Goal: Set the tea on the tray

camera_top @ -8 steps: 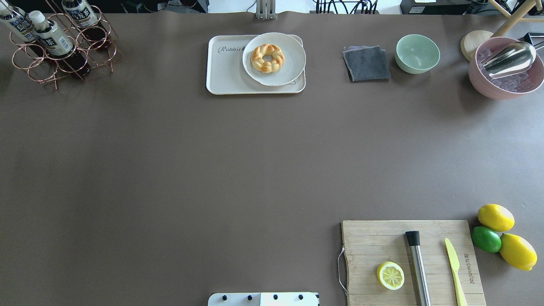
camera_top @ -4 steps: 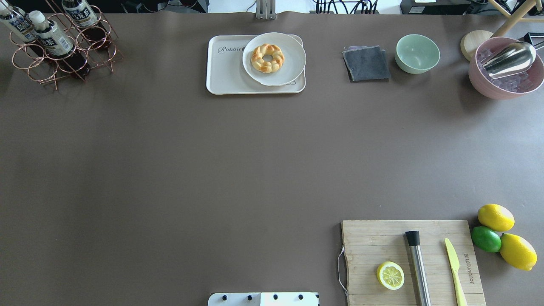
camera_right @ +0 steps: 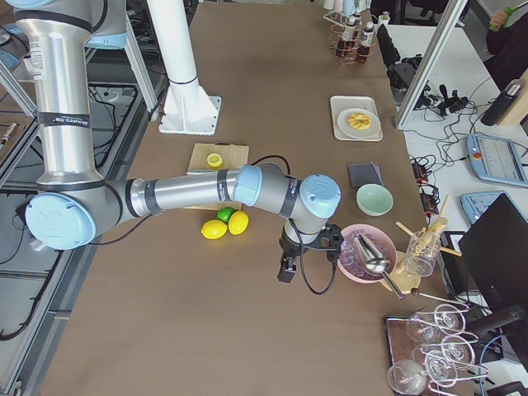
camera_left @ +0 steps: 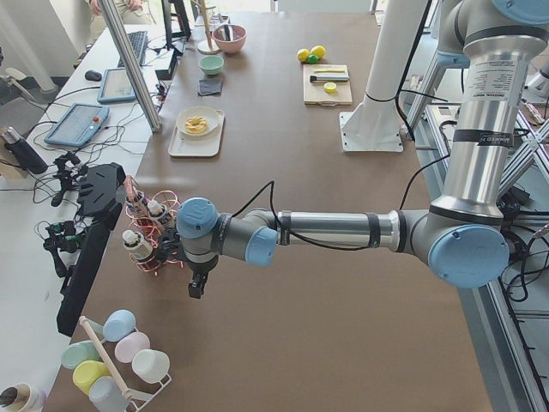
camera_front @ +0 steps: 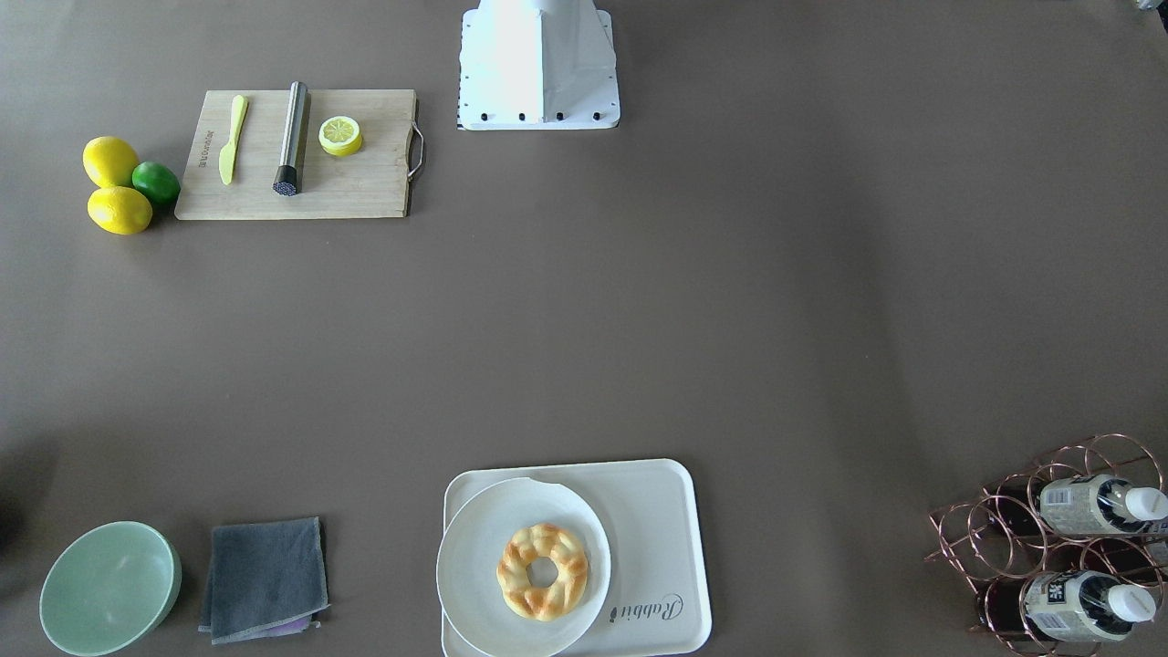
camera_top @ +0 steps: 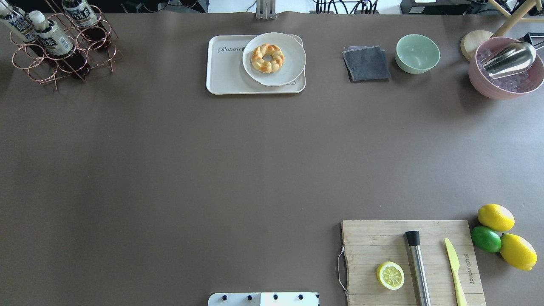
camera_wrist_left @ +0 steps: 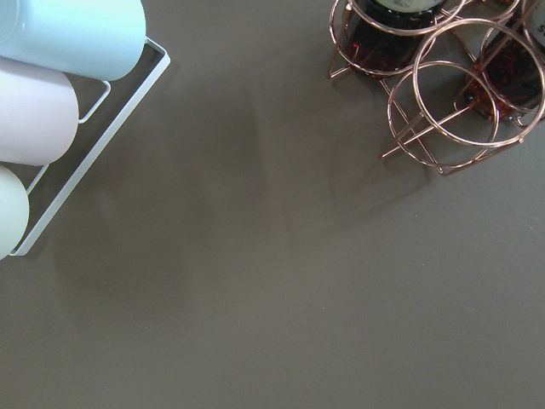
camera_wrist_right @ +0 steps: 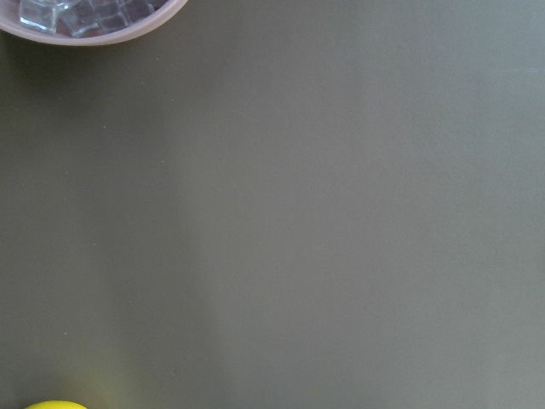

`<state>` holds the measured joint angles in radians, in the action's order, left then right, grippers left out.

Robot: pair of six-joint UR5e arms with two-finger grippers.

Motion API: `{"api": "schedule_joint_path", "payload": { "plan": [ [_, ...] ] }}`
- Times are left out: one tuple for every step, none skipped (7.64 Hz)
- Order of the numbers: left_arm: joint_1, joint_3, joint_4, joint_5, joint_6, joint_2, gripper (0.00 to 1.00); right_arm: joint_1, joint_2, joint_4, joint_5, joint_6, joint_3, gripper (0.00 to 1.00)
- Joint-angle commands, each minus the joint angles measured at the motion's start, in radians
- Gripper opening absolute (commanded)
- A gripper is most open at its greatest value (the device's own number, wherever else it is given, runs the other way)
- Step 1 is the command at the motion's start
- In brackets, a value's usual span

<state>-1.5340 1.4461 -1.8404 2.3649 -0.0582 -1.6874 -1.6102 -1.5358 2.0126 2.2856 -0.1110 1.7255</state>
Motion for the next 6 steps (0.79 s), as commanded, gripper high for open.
{"api": "schedule_joint_path", "payload": {
  "plan": [
    [0.000,0.000,0.000,0.001,-0.002,-0.001,0.98,0.007,-0.004,0.000,-0.001,-0.006,0.002,1.00],
    [0.000,0.002,0.000,0.001,-0.002,-0.001,0.98,0.007,-0.004,0.000,-0.005,-0.001,0.003,1.00],
    [0.000,0.002,0.000,-0.001,-0.003,-0.005,0.98,0.007,0.000,0.000,-0.003,0.001,0.002,1.00],
    [0.000,0.002,0.000,-0.001,-0.003,-0.005,0.98,0.007,0.003,0.000,0.000,0.002,0.002,1.00],
    [0.000,0.002,0.000,-0.001,-0.005,-0.005,0.98,0.007,0.003,0.000,0.003,0.001,0.005,1.00],
    [0.000,0.002,0.000,-0.001,-0.005,-0.005,0.98,0.007,0.003,0.000,0.024,0.001,0.003,1.00]
  ]
}}
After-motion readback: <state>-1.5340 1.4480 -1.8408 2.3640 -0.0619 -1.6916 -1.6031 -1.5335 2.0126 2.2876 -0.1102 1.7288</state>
